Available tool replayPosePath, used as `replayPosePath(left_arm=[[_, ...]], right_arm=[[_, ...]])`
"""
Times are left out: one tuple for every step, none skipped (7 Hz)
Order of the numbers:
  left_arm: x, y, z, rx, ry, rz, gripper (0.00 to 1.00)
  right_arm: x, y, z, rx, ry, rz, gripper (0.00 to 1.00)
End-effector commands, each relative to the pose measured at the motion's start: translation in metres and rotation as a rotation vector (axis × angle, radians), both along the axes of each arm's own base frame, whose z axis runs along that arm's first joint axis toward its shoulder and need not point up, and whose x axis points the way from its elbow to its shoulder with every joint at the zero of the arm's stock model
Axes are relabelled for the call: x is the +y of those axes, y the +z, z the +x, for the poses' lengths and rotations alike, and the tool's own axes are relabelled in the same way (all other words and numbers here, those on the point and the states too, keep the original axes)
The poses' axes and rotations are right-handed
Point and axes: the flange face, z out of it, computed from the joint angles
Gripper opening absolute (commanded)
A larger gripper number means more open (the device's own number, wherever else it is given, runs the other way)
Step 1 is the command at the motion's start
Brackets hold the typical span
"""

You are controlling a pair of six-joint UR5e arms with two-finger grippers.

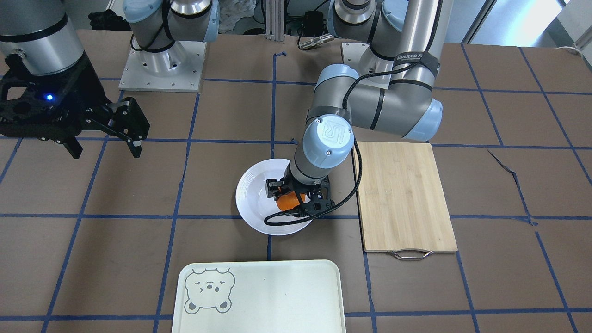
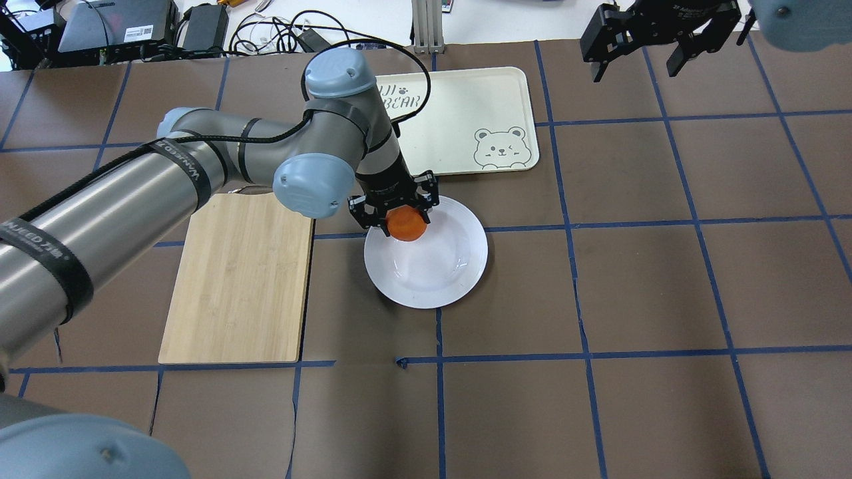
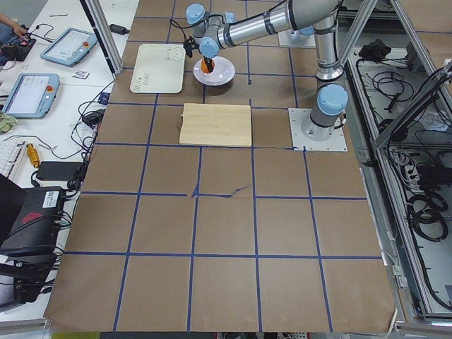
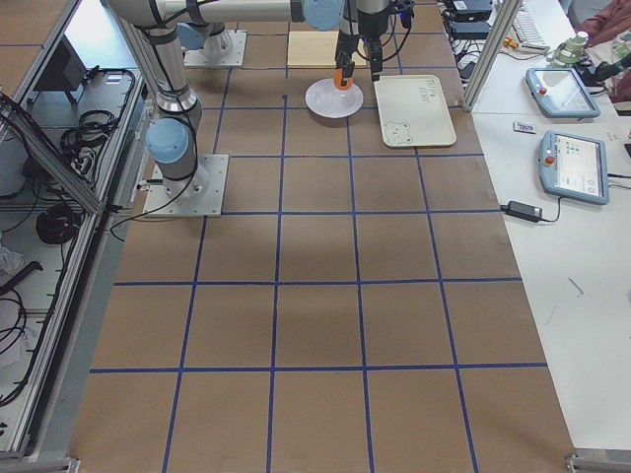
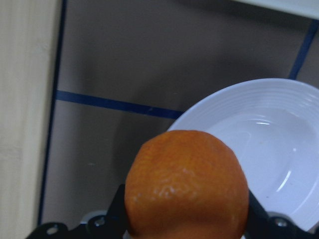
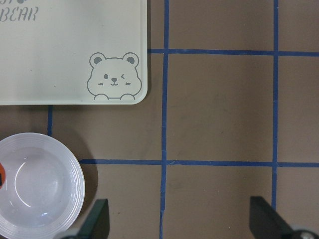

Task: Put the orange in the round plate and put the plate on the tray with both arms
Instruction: 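Carry the orange with the left gripper onto the white plate and release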

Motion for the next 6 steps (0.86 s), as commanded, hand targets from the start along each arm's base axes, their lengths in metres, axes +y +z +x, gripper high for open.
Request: replayPosePath(left_arm=[[0.011, -0.024, -0.01, -0.019, -0.021, 0.047, 0.99], [0.018, -0.026, -0.011, -0.023, -0.019, 0.044, 1.0], [0.015, -0.003, -0.007, -0.015, -0.009, 0.005, 1.0], [0.006, 0.031, -0.002, -0.012, 0.015, -0.044, 1.0], [-0.016, 0.072, 0.034, -0.078, 0.057, -0.074, 1.0], [-0.026, 0.115, 0.065, -0.093, 0.089, -0.071, 1.0]], right_arm=[[-0.001, 0.025, 0.017, -0.018, 0.013, -0.051, 1.0], [-0.012, 0.02, 0.018, -0.025, 0.014, -0.042, 1.0], [-0.02, -0.015, 0.018, -0.027, 0.01, 0.075, 1.0], [-0.029, -0.04, 0.021, -0.048, -0.041, 0.138, 1.0], [-0.033, -0.047, 0.023, -0.108, -0.067, 0.154, 1.0], [-0.041, -0.063, 0.028, -0.161, -0.063, 0.178, 1.0]])
